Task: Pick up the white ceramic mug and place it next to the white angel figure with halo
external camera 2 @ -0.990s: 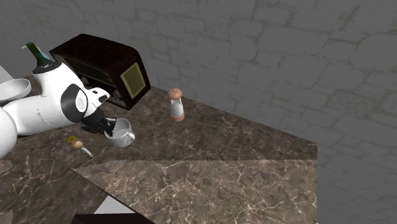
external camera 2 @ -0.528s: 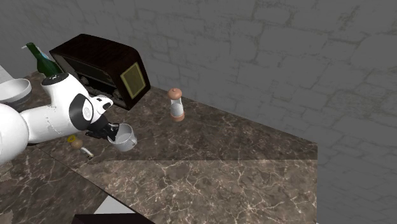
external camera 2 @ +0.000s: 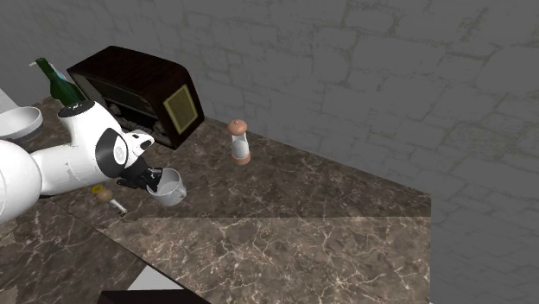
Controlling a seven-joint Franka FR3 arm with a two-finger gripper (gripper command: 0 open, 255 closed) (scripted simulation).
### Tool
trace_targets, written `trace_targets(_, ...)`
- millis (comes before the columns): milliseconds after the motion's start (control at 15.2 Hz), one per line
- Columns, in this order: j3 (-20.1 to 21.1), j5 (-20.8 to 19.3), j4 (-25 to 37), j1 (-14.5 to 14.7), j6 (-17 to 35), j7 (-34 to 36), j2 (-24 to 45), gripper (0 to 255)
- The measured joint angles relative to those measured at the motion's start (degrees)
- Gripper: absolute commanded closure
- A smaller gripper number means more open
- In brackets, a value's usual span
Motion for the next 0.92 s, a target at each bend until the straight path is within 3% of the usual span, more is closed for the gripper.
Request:
trace_targets(396, 0.00, 0.00, 0.01, 0.00, 0.00, 0.00, 0.00, 0)
trace_targets(660, 0.10, 0.49, 2.14, 0.13, -5.71, -0.48, -3.69, 0)
trace_targets(924, 0.23, 0.58, 2.79, 0.25, -7.28, -0.38, -4.53, 0)
